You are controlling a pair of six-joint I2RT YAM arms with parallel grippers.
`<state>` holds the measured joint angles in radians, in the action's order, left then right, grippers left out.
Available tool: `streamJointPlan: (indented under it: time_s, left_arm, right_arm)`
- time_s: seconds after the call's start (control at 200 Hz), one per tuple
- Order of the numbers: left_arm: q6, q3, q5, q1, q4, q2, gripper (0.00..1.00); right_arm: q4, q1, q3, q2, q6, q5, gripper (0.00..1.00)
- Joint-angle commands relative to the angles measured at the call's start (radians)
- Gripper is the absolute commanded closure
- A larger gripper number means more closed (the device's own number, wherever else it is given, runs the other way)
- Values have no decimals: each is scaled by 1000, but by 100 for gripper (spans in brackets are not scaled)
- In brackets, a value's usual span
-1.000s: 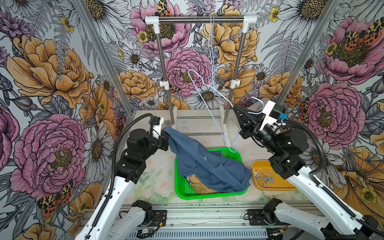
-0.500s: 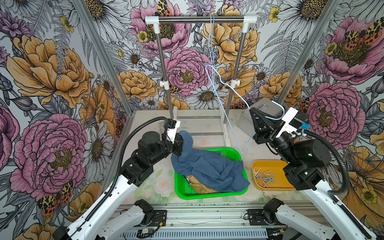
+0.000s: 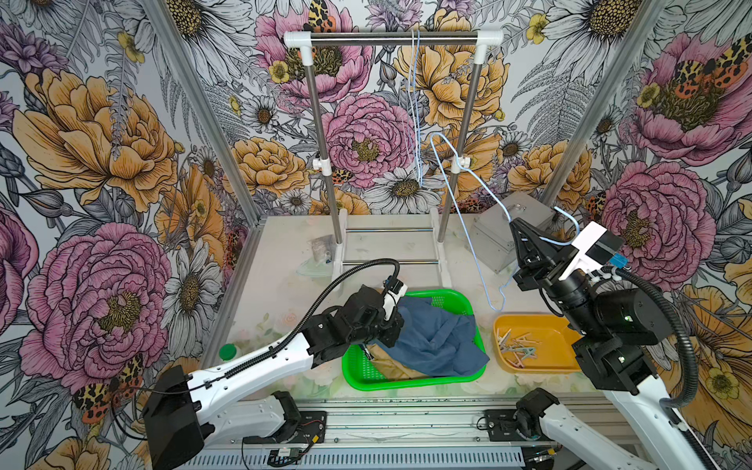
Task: Remove the clothespins securing t-shirts to the hanger
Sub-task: Place the T-shirt in the basket.
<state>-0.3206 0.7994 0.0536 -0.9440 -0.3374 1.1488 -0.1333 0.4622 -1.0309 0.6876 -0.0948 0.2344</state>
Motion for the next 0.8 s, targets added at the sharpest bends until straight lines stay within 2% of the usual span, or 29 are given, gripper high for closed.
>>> streamJointPlan:
  time_s: [0.0,0.075,0.26,0.37,0.59,0.63,0.685,0.795]
  left_arm:
    - [-133,-38,70,48,-14,34,100]
    - [-181,-66,108,63,-16,69,100]
    - [-236,-40,150,-2,-14,214,100]
    - [-233,27,225,-29,-15,330,100]
    - [-227,76,274,-42,-21,457,100]
    - [-218,86,273,-44,-29,459,91]
    - [-192,126,221,-57,-89,443,74]
    - [-140,275,-13,-111,-324,414,45]
  right_arm:
    - [40,-13,30,-26,15,-20,100]
    - [47,-15,46,-41,13,-26,100]
    - [50,-23,65,-58,16,-43,100]
    - [49,-26,66,-60,16,-43,100]
    - [77,-36,66,-82,35,-58,100]
    - [81,-36,66,-86,37,-59,100]
    - [88,-39,65,-91,38,-61,100]
    - [99,-40,68,-102,42,-69,100]
